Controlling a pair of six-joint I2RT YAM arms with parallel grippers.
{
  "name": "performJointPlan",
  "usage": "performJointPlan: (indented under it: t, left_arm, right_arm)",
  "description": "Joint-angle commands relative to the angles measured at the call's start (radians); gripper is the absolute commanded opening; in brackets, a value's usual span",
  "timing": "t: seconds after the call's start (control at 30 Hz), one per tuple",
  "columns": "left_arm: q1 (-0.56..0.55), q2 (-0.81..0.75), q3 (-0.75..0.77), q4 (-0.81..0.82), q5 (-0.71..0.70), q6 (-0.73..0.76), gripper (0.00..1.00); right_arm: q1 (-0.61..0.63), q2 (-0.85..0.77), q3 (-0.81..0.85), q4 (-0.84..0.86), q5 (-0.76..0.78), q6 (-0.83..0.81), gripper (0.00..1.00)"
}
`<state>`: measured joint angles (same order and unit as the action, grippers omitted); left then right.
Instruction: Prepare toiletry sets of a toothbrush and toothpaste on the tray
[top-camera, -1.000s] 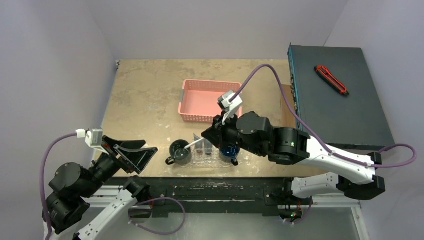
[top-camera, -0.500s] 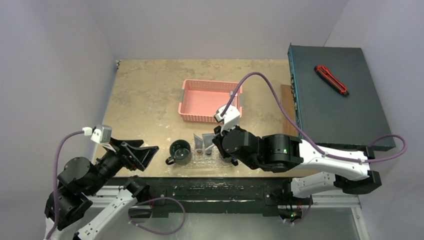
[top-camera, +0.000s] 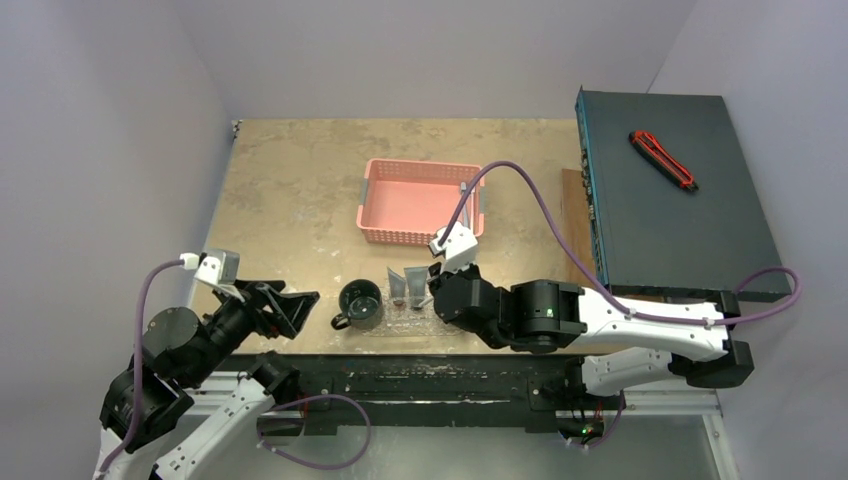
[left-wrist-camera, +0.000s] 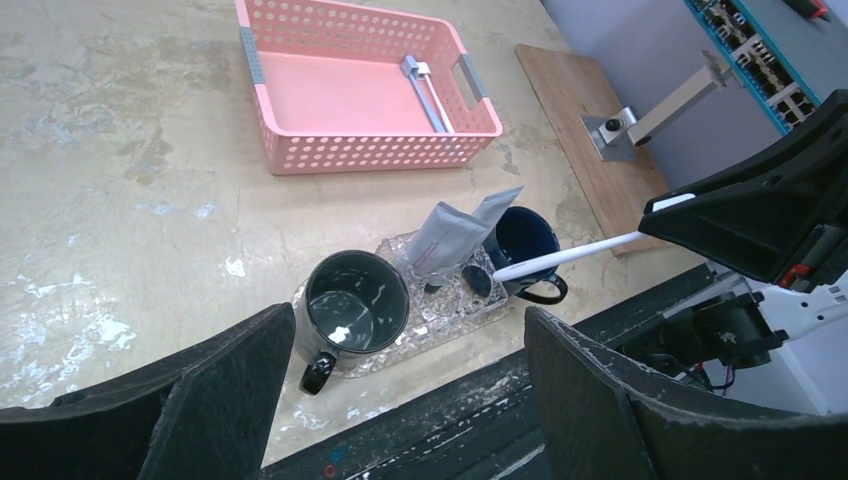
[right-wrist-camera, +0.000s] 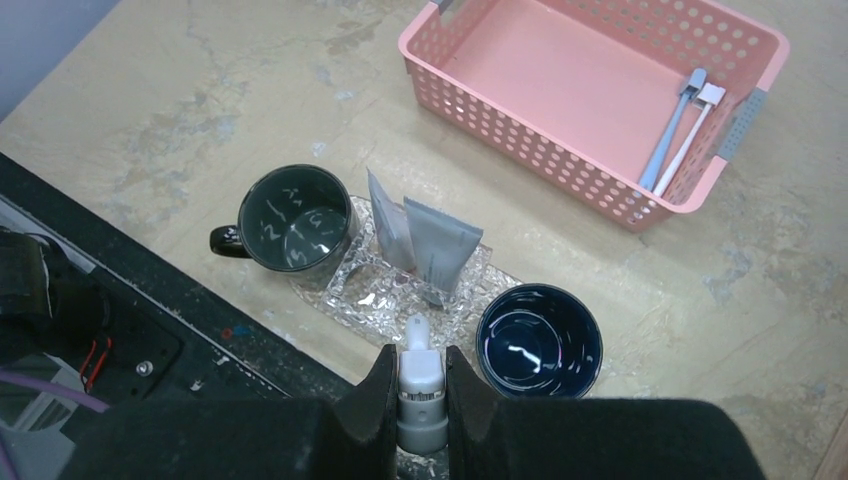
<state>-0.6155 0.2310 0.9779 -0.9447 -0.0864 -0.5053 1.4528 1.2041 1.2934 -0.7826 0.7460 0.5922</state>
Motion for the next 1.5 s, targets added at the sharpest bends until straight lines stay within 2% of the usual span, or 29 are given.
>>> performJointPlan:
  t: [0.0,0.4,1.17,1.47]
  left_arm:
    - [0.004,-0.001,-0.019,0.016,-0.021,0.042,0.84]
    - [0.003,0.0,-0.044,0.032,-0.018,0.065,0.84]
    - [0.004,0.001,-0.113,0.068,-0.012,0.084,0.84]
    - [0.004,0.006,-0.125,0.072,-0.015,0.091,0.84]
  right_arm:
    - [0.004,0.002,-0.031,0.066,0.058,0.045,0.0]
    - [0.004,0.045,-0.115,0.158,0.061,0.083,0.0]
    - [0.004,-0.003,-0.409,0.556,0.161,0.073,0.0]
    - [0.004,-0.019,-0.484,0.643,0.182,0.055,0.0]
